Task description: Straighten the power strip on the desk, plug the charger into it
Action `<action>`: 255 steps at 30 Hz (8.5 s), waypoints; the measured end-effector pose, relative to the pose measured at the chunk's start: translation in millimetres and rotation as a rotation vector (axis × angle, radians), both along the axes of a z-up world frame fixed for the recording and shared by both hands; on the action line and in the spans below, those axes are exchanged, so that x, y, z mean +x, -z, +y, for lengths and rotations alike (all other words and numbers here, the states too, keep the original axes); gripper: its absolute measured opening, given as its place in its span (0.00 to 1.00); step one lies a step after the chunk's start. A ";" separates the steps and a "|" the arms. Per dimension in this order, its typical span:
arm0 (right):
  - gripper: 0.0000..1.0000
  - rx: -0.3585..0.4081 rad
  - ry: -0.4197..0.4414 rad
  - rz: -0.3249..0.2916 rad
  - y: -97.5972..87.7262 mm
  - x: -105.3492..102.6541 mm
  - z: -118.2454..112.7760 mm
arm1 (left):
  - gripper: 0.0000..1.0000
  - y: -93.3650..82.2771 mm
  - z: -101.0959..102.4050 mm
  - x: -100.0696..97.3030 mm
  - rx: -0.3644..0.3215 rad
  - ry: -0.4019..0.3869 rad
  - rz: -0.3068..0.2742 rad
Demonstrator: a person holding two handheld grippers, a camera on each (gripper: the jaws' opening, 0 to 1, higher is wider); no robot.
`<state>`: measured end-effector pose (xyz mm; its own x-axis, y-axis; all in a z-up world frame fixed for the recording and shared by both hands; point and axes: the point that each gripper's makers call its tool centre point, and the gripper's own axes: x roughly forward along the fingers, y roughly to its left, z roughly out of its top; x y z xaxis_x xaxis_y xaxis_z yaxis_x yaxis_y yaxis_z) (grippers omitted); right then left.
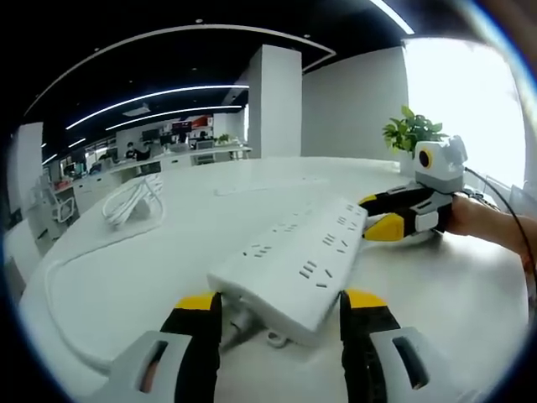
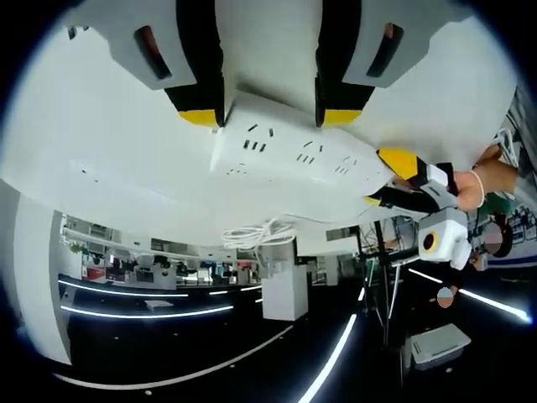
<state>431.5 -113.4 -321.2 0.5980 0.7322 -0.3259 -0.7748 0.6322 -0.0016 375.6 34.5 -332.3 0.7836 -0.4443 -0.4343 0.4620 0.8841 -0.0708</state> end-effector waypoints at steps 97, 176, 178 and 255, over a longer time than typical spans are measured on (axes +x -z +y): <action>0.36 0.073 0.315 0.044 -1.1 -29.1 -35.1 | 0.55 2.3 -23.3 24.7 0.054 0.294 0.049; 0.27 0.004 0.393 0.004 0.6 -34.9 -47.8 | 0.55 3.4 -33.8 45.1 0.083 0.448 0.061; 0.27 0.003 0.394 0.004 0.6 -34.2 -48.2 | 0.55 3.4 -34.1 46.2 0.082 0.449 0.061; 0.76 -0.018 0.286 -0.104 -30.2 -56.2 -18.8 | 0.90 -36.3 -43.9 23.7 -0.026 0.364 -0.087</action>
<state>375.3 -132.1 -291.0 0.8098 0.5241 -0.2635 -0.5607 0.8237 -0.0849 399.3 -9.4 -296.0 0.6056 -0.7106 -0.3581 0.7511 0.6591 -0.0376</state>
